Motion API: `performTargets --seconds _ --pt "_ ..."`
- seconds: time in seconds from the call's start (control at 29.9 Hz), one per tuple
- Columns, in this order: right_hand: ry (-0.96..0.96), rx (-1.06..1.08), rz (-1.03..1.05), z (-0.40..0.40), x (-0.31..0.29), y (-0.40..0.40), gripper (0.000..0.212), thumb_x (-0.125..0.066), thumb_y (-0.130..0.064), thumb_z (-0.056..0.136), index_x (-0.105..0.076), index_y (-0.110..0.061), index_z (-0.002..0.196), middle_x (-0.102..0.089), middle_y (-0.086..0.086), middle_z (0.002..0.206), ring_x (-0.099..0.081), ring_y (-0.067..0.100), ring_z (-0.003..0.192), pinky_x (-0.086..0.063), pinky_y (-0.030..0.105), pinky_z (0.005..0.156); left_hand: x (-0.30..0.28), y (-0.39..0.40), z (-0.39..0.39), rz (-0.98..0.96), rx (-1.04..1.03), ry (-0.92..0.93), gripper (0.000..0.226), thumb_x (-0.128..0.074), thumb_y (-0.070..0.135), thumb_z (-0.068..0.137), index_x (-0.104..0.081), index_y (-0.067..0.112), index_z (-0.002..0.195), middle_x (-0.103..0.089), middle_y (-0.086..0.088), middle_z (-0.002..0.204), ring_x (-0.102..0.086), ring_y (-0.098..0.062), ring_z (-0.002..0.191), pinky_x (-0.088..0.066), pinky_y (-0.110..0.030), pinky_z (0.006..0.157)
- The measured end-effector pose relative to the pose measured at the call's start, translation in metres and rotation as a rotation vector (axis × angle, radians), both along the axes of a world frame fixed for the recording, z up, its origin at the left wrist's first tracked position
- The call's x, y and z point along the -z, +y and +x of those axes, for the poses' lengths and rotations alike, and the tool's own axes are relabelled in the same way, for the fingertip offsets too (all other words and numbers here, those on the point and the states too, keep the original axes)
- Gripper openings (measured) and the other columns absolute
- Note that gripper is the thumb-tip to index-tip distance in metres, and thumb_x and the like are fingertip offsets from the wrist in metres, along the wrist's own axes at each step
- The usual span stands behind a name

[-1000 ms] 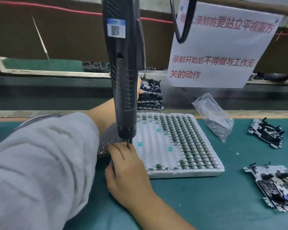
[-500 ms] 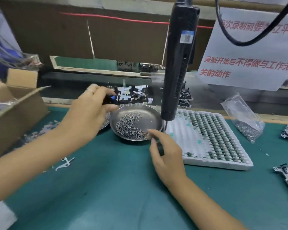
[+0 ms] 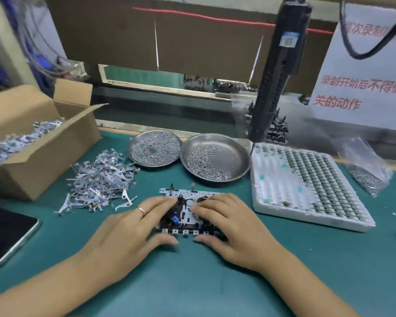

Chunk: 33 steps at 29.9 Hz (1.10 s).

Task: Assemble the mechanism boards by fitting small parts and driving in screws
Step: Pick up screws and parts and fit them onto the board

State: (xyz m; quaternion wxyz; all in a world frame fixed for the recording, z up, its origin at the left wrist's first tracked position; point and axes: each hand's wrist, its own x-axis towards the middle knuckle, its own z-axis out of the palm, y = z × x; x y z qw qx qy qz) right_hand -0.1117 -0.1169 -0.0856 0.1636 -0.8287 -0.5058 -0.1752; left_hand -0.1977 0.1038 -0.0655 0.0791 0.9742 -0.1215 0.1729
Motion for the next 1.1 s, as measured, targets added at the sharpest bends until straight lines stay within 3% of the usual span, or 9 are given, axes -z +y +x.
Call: performTargets --seconds 0.13,0.2,0.4,0.6,0.77,0.83,0.87,0.94,1.1 --pt "0.062 0.071 -0.017 0.001 0.002 -0.001 0.042 -0.056 -0.042 0.091 -0.061 -0.014 0.122 -0.062 -0.001 0.122 -0.056 0.022 0.111 -0.043 0.041 0.096 0.0 0.035 0.003 0.018 -0.164 -0.065 0.052 -0.037 0.047 0.089 -0.07 0.009 0.105 -0.066 -0.006 0.099 -0.065 -0.029 0.082 -0.04 -0.034 0.077" --pt "0.07 0.122 -0.011 0.001 0.002 0.0 0.042 -0.058 -0.042 0.09 -0.06 -0.016 0.124 -0.061 -0.005 0.123 -0.055 0.018 0.113 -0.041 0.042 0.098 0.002 0.049 0.006 0.035 -0.242 -0.058 0.059 -0.029 0.05 0.093 -0.07 0.009 0.1 -0.067 -0.007 0.094 -0.065 -0.031 0.084 -0.043 -0.041 0.074" --pt "0.122 0.14 -0.012 -0.001 -0.001 0.0 0.045 -0.057 -0.044 0.088 -0.06 -0.018 0.125 -0.06 -0.006 0.124 -0.054 0.017 0.117 -0.04 0.046 0.099 0.006 0.059 0.018 0.01 -0.208 -0.044 0.082 -0.008 0.062 0.094 -0.074 0.013 0.099 -0.068 -0.004 0.085 -0.065 -0.031 0.077 -0.041 -0.04 0.069" --pt "0.167 0.145 -0.007 -0.003 -0.005 0.001 0.049 -0.05 -0.049 0.088 -0.06 -0.018 0.125 -0.06 -0.008 0.124 -0.053 0.015 0.117 -0.04 0.045 0.099 0.004 0.061 0.023 0.044 -0.161 -0.102 0.076 -0.015 0.061 0.093 -0.076 0.018 0.084 -0.072 0.005 0.081 -0.065 -0.024 0.078 -0.027 -0.034 0.071" --pt "0.178 0.152 0.013 -0.003 -0.005 0.002 0.046 -0.05 -0.046 0.089 -0.062 -0.017 0.123 -0.062 -0.007 0.122 -0.055 0.015 0.116 -0.041 0.046 0.098 -0.006 0.062 0.023 -0.339 -0.258 -0.091 0.024 -0.057 0.042 0.082 -0.074 0.026 0.084 -0.069 0.013 0.075 -0.062 -0.016 0.077 -0.032 -0.033 0.079" --pt "0.181 0.152 0.023 -0.003 -0.005 0.002 0.046 -0.049 -0.045 0.089 -0.062 -0.017 0.123 -0.062 -0.007 0.122 -0.055 0.016 0.115 -0.041 0.046 0.098 -0.012 0.064 0.024 -0.587 -0.27 -0.028 0.011 -0.064 0.039 0.081 -0.072 0.033 0.08 -0.069 0.02 0.074 -0.061 0.002 0.071 -0.041 -0.015 0.076" --pt "0.183 0.152 0.026 -0.003 -0.005 0.002 0.046 -0.049 -0.045 0.09 -0.062 -0.017 0.123 -0.062 -0.007 0.121 -0.055 0.016 0.115 -0.041 0.046 0.098 -0.014 0.065 0.025 -0.667 -0.283 0.009 0.011 -0.063 0.043 0.081 -0.071 0.036 0.078 -0.069 0.022 0.075 -0.06 0.005 0.07 -0.041 -0.01 0.068" --pt "0.187 0.151 0.029 -0.002 -0.004 0.002 0.045 -0.049 -0.045 0.09 -0.062 -0.018 0.123 -0.062 -0.007 0.121 -0.055 0.016 0.116 -0.041 0.045 0.098 -0.015 0.067 0.027 -0.764 -0.312 0.082 0.018 -0.062 0.049 0.078 -0.071 0.033 0.078 -0.07 0.019 0.074 -0.06 0.004 0.067 -0.043 -0.019 0.067" --pt "0.184 0.155 0.033 -0.001 -0.003 0.002 0.04 -0.057 -0.039 0.089 -0.062 -0.018 0.122 -0.063 -0.007 0.121 -0.055 0.016 0.115 -0.041 0.046 0.099 -0.016 0.07 0.032 -1.0 -0.336 0.139 0.011 -0.076 0.024 0.075 -0.071 0.026 0.085 -0.074 0.006 0.074 -0.068 -0.007 0.068 -0.048 -0.027 0.068"
